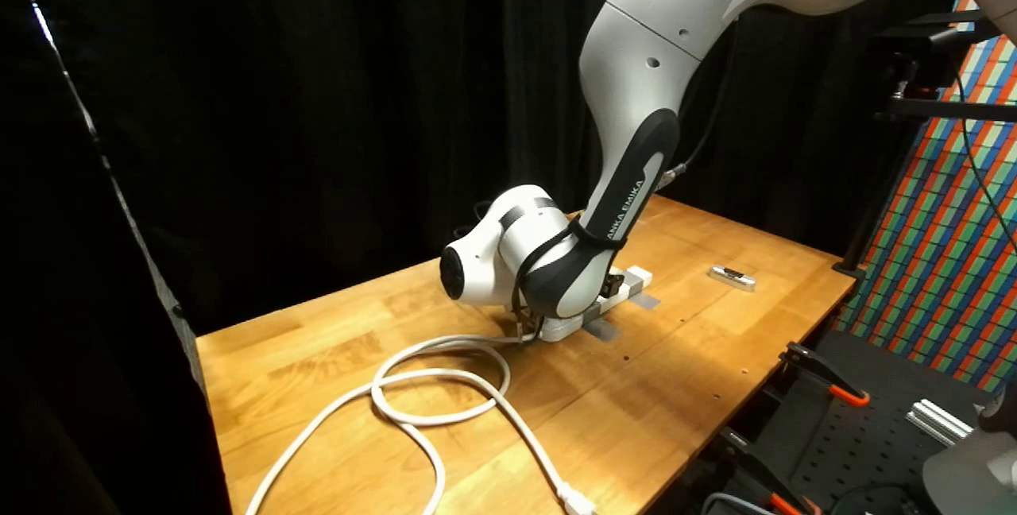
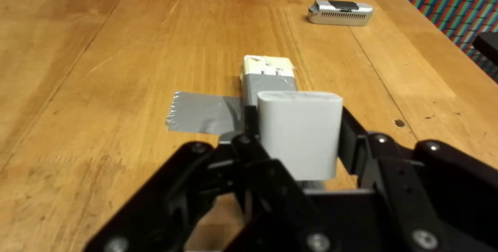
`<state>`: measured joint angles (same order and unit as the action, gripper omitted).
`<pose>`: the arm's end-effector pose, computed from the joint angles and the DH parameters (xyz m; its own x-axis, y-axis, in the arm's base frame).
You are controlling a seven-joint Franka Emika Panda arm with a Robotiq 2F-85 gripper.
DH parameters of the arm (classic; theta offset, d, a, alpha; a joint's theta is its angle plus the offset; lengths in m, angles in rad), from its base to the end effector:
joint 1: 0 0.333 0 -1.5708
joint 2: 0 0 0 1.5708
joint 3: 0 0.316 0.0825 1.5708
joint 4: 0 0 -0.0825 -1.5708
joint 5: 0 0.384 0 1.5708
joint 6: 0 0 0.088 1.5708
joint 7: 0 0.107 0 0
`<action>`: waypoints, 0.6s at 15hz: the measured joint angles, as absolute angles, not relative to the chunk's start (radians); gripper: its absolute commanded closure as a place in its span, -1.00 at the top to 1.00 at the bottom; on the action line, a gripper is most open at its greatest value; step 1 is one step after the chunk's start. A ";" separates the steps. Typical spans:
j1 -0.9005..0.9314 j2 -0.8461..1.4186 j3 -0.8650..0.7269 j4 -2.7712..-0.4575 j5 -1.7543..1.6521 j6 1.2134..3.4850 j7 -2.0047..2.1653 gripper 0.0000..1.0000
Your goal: Plug the charger head in the middle of the adapter
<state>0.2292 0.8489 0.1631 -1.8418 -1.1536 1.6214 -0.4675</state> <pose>0.5282 0.1206 0.0623 -0.0746 0.3351 -0.9392 0.9968 -0.0037 -0.0805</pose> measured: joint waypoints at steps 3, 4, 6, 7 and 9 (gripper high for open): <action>0.244 0.859 0.174 -1.842 -1.178 1.589 -0.437 -0.53; 0.248 0.864 0.181 -1.841 -1.183 1.593 -0.425 -0.53; 0.262 0.879 0.195 -1.841 -1.202 1.585 -0.398 -0.53; 0.268 0.885 0.195 -1.841 -1.212 1.575 -0.386 -0.53; 0.273 0.895 0.195 -1.840 -1.228 1.559 -0.371 -0.53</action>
<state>0.2729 0.8952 0.1948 -1.8404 -1.2278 1.5594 -0.3709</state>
